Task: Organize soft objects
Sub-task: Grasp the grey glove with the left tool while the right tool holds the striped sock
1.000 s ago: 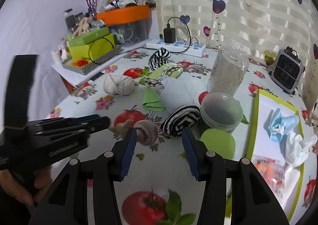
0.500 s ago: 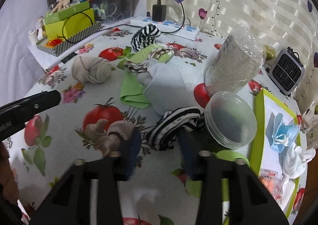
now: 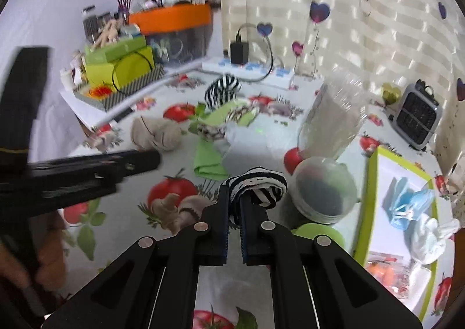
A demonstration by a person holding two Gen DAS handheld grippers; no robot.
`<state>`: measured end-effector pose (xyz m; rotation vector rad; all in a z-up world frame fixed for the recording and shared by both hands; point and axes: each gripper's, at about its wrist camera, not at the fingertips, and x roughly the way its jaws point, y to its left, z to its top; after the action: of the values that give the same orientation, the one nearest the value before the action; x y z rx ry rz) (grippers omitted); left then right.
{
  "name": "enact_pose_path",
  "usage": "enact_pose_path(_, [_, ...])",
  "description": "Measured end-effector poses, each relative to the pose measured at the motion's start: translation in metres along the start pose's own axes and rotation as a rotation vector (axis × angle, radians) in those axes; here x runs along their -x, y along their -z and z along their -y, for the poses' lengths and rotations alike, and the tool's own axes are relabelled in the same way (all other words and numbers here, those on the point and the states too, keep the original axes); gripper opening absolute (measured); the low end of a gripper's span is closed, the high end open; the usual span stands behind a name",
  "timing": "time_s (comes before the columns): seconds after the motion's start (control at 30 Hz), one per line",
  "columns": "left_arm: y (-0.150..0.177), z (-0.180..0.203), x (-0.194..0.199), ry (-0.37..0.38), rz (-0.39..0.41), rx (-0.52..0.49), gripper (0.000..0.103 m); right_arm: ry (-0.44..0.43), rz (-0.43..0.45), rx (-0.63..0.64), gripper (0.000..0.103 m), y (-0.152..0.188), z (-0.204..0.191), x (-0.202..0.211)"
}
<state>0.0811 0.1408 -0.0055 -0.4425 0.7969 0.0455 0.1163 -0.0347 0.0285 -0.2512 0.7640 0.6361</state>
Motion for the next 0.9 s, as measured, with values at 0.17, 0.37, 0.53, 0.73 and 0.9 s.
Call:
enact_pose_path(0.17, [-0.009,0.017,-0.018,0.020,-0.021,-0.024,0.037,-0.006,0.071,-0.022,0.006,-0.003,0.010,0.030])
enact_pose_path(0.37, [-0.021,0.035,-0.050,0.042,-0.065,-0.026,0.040,0.031,0.132,-0.053,0.006,-0.004,0.028,0.056])
enact_pose_path(0.53, [-0.027,0.043,-0.074,0.064,-0.098,0.001,0.041,0.051,0.150,-0.076,0.006,-0.001,0.041,0.065])
enact_pose_path(0.73, [-0.030,0.052,-0.094,0.074,-0.119,0.028,0.046,0.055,0.150,-0.100,0.006,0.002,0.054,0.064])
enact_pose_path(0.9, [-0.031,0.062,-0.101,0.072,-0.111,0.006,0.046,0.054,0.153,-0.117,0.006,0.007,0.063,0.065])
